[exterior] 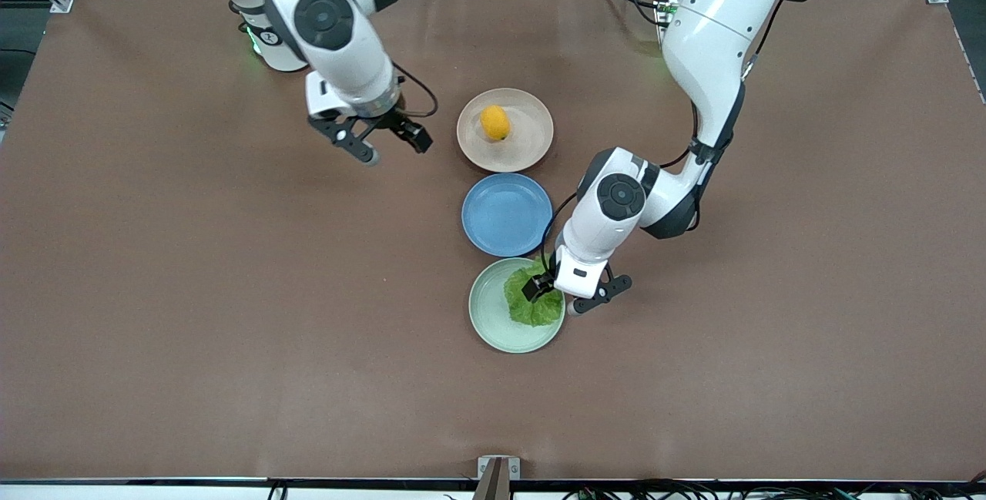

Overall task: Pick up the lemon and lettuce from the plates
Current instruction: 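Grasp the lettuce with the left gripper while the right gripper lowers to the lemon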

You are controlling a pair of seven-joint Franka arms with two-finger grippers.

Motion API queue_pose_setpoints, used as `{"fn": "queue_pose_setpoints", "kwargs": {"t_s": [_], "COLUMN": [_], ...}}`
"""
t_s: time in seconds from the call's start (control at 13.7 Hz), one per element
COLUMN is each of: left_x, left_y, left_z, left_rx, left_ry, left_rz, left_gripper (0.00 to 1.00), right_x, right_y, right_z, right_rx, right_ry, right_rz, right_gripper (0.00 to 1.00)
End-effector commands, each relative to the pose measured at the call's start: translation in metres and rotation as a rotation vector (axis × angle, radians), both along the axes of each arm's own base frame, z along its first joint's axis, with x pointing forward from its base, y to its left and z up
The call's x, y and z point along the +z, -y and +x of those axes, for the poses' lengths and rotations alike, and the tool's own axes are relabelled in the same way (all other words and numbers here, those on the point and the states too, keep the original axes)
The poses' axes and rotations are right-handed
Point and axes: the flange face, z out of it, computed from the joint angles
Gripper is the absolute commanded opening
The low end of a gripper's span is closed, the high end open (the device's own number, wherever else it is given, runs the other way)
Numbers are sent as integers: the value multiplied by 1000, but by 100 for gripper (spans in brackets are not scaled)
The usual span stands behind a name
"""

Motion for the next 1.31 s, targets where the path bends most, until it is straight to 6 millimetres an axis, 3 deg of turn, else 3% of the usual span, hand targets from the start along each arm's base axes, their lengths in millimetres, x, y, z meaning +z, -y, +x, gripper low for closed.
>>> {"fn": "queue_pose_setpoints", "kwargs": {"t_s": [0.0, 0.29, 0.51, 0.8, 0.95, 1.09, 1.24], "left_x": [-9, -16, -16, -14, -14, -13, -4], "left_y": [5, 9, 9, 7, 7, 7, 6], "left_z": [-1, -4, -4, -3, -3, -3, 0], "left_rx": [37, 40, 40, 42, 42, 46, 67], "left_ry": [-4, -14, -14, -14, -14, -15, -13], "left_rz": [-3, 0, 0, 1, 1, 0, -8], "left_gripper": [84, 51, 33, 29, 19, 2, 0], "right_x": [-19, -57, -75, -100, -129, -154, -170], "right_y": [-29, -64, -90, -109, -122, -127, -124], "right_z": [-26, -39, -68, -75, -81, -81, -84], "right_rx": [-149, -571, -677, -871, -995, -1073, -1105], "right_ry": [13, 4, -9, -4, 1, 3, 2], "right_rz": [-8, -42, -79, -61, -33, -25, -48], "right_gripper": [100, 100, 100, 98, 98, 98, 98]}}
